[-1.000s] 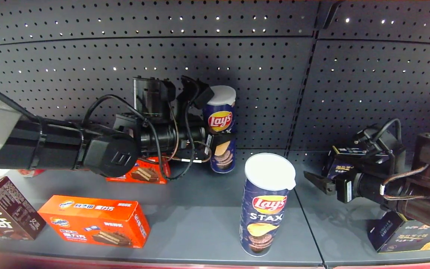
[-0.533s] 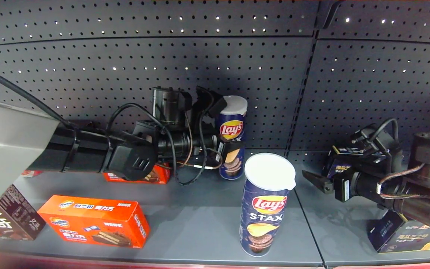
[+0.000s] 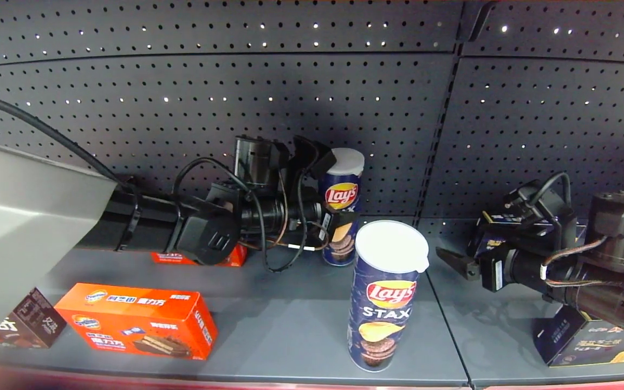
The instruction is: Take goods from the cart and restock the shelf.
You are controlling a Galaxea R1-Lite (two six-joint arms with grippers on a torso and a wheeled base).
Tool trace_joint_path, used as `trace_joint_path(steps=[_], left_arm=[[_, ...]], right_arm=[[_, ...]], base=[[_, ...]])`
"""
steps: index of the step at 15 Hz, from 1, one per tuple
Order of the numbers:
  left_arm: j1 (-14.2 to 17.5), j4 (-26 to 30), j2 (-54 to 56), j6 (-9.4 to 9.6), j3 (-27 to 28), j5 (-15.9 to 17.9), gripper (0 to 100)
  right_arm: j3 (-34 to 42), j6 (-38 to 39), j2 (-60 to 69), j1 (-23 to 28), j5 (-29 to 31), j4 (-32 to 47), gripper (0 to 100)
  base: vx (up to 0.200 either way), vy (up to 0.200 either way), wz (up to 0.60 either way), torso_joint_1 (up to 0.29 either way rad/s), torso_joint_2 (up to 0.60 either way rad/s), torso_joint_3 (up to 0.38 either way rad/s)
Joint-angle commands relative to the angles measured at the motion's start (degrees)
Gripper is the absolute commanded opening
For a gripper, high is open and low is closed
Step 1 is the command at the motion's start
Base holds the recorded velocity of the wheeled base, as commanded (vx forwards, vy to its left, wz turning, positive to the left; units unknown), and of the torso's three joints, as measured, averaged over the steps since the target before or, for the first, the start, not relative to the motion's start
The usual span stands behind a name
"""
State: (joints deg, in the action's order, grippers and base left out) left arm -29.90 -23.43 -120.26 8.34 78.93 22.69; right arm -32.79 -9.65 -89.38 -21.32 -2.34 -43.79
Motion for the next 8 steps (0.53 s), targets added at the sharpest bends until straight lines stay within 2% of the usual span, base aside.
trace_joint_path(steps=[1,8], left_arm=[[-0.3,0.0,-1.0,0.01,0.9,0.1,0],[-1.6,-0.1,-2.5,0.01,1.7,0.1,0]], right_arm=[[-0.5,0.0,-0.6,0.0,0.0,-0.1,100],[-0.7,0.0,-1.3,0.0,0.0,-0.1,100]], base=[[0.000,0.000,0.00,0.000,0.00,0.000],[0.000,0.000,0.00,0.000,0.00,0.000]])
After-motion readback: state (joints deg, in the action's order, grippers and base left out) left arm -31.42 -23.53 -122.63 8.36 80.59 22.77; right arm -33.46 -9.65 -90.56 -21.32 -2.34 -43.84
